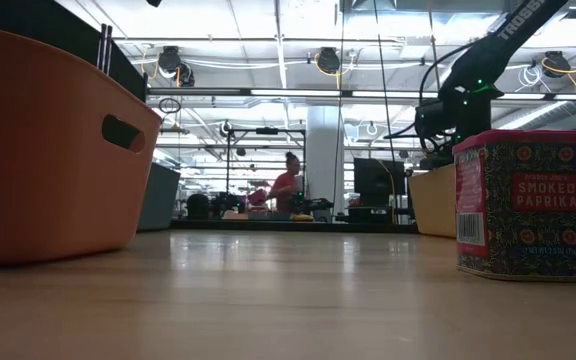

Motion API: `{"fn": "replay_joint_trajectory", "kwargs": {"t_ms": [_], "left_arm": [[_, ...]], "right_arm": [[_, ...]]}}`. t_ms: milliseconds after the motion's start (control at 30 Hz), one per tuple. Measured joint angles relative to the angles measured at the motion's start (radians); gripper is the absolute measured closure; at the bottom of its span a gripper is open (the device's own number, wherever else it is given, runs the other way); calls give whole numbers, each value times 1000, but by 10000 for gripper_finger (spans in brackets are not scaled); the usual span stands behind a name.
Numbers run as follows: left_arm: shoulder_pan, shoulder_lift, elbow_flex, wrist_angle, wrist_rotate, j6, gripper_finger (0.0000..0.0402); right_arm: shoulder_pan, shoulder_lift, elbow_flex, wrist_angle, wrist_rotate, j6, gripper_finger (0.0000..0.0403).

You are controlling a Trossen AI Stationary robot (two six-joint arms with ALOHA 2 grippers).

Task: Sort spices by type
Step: Put the black seasoning can into the yellow bin

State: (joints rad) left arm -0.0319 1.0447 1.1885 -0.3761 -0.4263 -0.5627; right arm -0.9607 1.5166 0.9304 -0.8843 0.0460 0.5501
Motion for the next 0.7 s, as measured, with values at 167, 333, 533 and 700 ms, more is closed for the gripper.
{"fn": "replay_joint_trajectory", "kwargs": {"t_ms": [167, 333, 533, 700], "left_arm": [[0, 0, 0, 0, 0, 0, 133], [0, 0, 0, 0, 0, 0, 133], [0, 0, 0, 0, 0, 1, 133], [0, 0, 0, 0, 0, 1, 133]], "right_arm": [[0, -2, 0, -1, 2, -6, 160], [-2, -2, 1, -12, 4, -13, 171], [-2, -2, 1, -25, 5, -16, 177], [-2, -4, 1, -36, 13, -11, 177]]}}
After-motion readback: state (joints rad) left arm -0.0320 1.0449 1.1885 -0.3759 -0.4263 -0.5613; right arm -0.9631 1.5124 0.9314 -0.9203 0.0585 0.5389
